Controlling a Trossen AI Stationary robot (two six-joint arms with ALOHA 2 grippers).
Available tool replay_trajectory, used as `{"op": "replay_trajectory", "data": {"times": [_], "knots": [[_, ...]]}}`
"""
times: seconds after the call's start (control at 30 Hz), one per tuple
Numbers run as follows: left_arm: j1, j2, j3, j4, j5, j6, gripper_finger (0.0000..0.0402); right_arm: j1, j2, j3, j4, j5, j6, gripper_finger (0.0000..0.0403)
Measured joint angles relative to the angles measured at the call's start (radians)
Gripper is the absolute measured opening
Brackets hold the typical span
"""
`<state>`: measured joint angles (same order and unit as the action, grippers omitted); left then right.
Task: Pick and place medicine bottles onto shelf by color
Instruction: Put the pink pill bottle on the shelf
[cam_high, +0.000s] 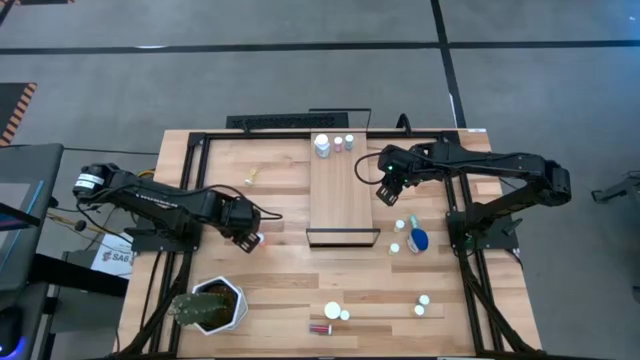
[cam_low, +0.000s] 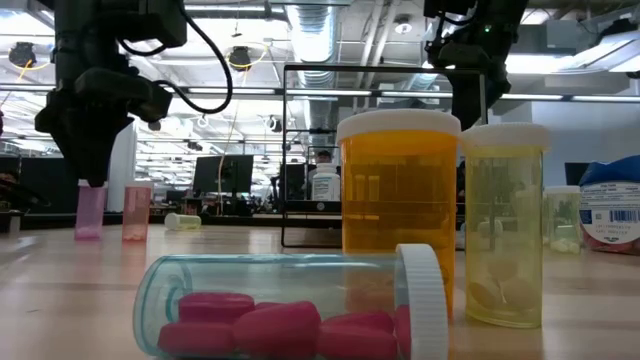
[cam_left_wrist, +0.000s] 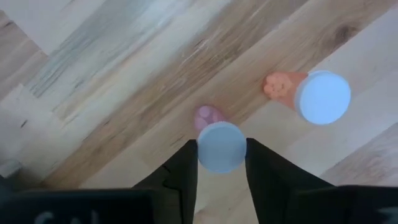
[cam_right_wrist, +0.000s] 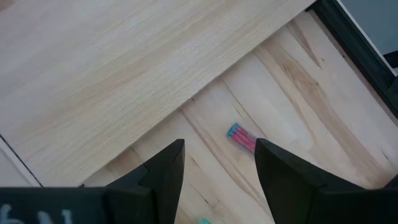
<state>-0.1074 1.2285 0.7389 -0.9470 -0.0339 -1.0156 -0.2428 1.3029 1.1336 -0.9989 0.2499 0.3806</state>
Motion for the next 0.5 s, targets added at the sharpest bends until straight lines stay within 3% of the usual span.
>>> {"op": "replay_trajectory", "data": {"times": [0.5], "knots": [[0.218,0.000,0.161,-0.004,-0.026,0.248,0.0098,-0.029,-0.008,0.000,-0.012,0.040,-0.100,0.0216]]}}
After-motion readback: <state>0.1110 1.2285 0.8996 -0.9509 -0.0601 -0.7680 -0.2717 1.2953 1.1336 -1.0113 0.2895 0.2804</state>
